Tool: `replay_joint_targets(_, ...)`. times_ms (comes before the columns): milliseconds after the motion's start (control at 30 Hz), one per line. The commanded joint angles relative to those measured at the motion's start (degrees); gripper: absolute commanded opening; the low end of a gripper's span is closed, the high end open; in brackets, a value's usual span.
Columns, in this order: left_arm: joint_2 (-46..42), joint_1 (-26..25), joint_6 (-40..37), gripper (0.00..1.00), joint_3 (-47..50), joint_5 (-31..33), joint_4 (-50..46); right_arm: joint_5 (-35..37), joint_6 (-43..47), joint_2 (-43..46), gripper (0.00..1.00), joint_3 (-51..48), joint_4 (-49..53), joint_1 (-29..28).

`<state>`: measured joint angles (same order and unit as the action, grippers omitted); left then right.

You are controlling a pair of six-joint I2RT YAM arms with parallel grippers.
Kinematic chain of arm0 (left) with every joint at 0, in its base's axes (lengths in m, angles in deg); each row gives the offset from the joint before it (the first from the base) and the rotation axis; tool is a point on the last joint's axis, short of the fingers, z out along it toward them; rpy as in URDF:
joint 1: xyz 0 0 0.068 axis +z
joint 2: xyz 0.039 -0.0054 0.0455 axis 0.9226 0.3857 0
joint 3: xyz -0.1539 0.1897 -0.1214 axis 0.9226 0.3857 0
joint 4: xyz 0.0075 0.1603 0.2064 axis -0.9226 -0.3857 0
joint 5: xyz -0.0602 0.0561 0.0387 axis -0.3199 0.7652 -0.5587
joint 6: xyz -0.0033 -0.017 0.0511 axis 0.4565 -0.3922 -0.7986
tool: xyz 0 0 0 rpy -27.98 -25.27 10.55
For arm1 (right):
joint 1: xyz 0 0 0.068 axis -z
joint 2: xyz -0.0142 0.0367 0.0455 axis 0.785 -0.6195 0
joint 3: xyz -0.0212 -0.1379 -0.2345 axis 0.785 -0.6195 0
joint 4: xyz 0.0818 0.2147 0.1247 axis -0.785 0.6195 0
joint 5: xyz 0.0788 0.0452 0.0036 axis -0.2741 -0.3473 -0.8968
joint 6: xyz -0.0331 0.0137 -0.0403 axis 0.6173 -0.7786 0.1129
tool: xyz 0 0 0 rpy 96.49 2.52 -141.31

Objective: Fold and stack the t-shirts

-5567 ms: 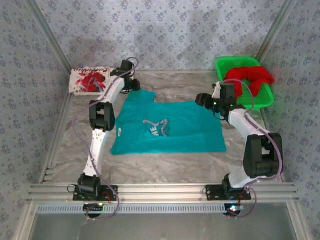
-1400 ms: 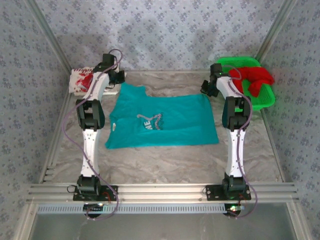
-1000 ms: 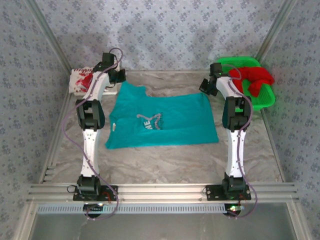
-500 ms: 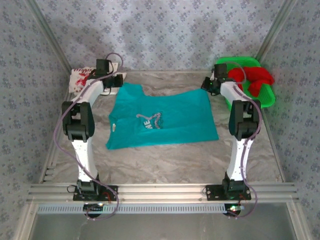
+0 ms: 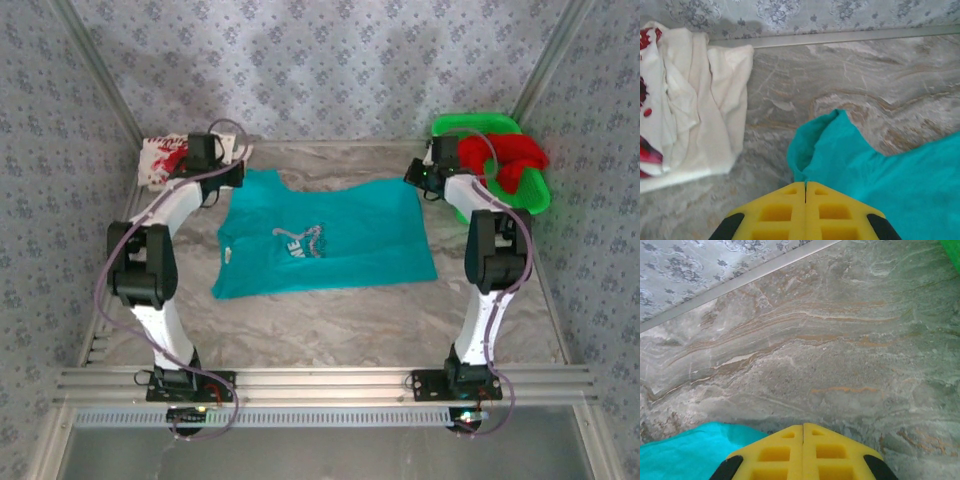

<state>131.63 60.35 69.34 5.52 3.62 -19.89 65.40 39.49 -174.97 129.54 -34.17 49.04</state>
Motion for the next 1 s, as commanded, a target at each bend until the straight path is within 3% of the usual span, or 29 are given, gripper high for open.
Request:
replay_joint_targets(0,-4.51,-0.36,2.26,0.0,5.79,0.02,6.73,1.62,-0.25,4.04,0.0,-4.45,-3.15,-0.45)
replay_joint_targets(167,-7.65,-0.96,1.73,0.0,11.21,3.06,7.42,1.84,0.7,4.84,0.0,-5.57,-1.87,-0.56)
replay_joint_targets(400,-6.67,-0.77,1.27,0.0,8.05,4.83,6.86,2.36,0.58,5.96,0.0,-5.37,-2.33,-0.41)
replay_joint_targets(633,-12.69,-0.77,0.98,0.0,11.78,6.78,7.62,3.58,2.15,9.42,0.0,-5.88,-0.36,-0.39)
replay_joint_targets(967,-22.13,-0.64,2.29,0.0,27.52,16.55,9.82,4.35,-0.87,16.0,0.0,-20.18,-4.42,2.09)
